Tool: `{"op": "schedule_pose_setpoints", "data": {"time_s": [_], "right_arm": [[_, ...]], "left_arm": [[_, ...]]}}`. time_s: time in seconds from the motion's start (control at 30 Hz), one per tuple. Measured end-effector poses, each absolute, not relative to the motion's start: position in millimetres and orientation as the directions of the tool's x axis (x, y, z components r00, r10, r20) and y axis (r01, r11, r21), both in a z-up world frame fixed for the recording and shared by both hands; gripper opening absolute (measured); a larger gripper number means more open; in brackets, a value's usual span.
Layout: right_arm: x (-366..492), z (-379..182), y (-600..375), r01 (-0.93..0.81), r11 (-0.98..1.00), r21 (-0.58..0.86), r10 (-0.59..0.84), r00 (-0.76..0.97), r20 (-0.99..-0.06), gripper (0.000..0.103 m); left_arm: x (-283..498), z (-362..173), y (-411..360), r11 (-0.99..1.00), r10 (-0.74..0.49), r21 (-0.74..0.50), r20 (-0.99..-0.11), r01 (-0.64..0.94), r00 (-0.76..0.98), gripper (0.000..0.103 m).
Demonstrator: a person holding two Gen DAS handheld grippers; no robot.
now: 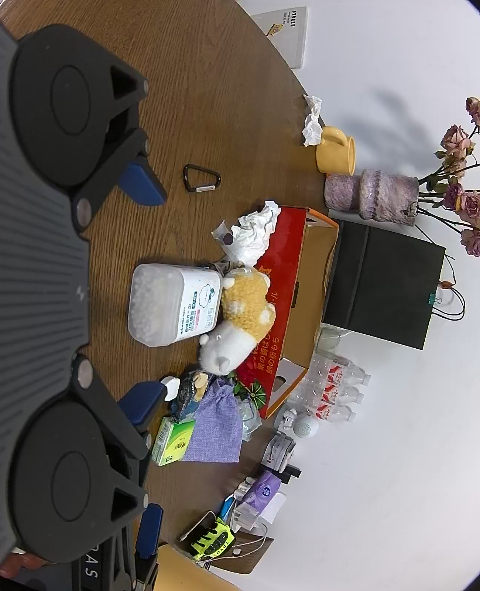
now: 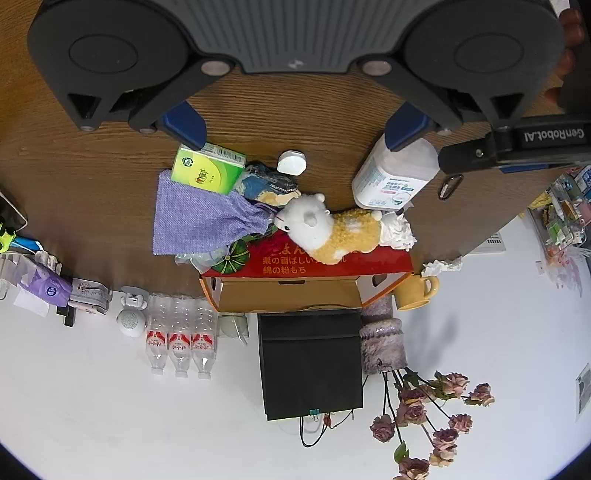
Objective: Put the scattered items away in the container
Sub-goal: 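Grasp the white cotton-swab container with the left gripper while the right grasps the green tissue pack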
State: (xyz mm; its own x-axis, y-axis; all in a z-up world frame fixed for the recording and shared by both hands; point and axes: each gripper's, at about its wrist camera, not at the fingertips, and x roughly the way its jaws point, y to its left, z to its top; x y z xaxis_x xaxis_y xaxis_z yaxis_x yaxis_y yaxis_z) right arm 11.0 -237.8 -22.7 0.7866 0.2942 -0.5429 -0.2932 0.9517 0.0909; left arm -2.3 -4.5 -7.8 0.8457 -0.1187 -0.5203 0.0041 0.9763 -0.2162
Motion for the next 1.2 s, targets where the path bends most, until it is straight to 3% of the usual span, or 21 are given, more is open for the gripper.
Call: {"op": "schedule_pose_setpoints", "data": {"time_s": [0.8,1.2], "right_arm": [[28.1,-33.1,-245.0,-0.281,0.955,0.099,0.286,0.772,-0.567,0.103],[82.3,-53.8,-271.6,-0.184,0.981,0.062,0.184,0.779,-0.600,0.102]], "left_arm": [[20.5,-14.9,-10.1,0.978,-0.123,-0.210,-0.554,0.005,0.823,0.103],[67.4,-28.7,-22.8,0.986,-0.099,-0.166,-0.601,-0.003,0.793,0.103]]}}
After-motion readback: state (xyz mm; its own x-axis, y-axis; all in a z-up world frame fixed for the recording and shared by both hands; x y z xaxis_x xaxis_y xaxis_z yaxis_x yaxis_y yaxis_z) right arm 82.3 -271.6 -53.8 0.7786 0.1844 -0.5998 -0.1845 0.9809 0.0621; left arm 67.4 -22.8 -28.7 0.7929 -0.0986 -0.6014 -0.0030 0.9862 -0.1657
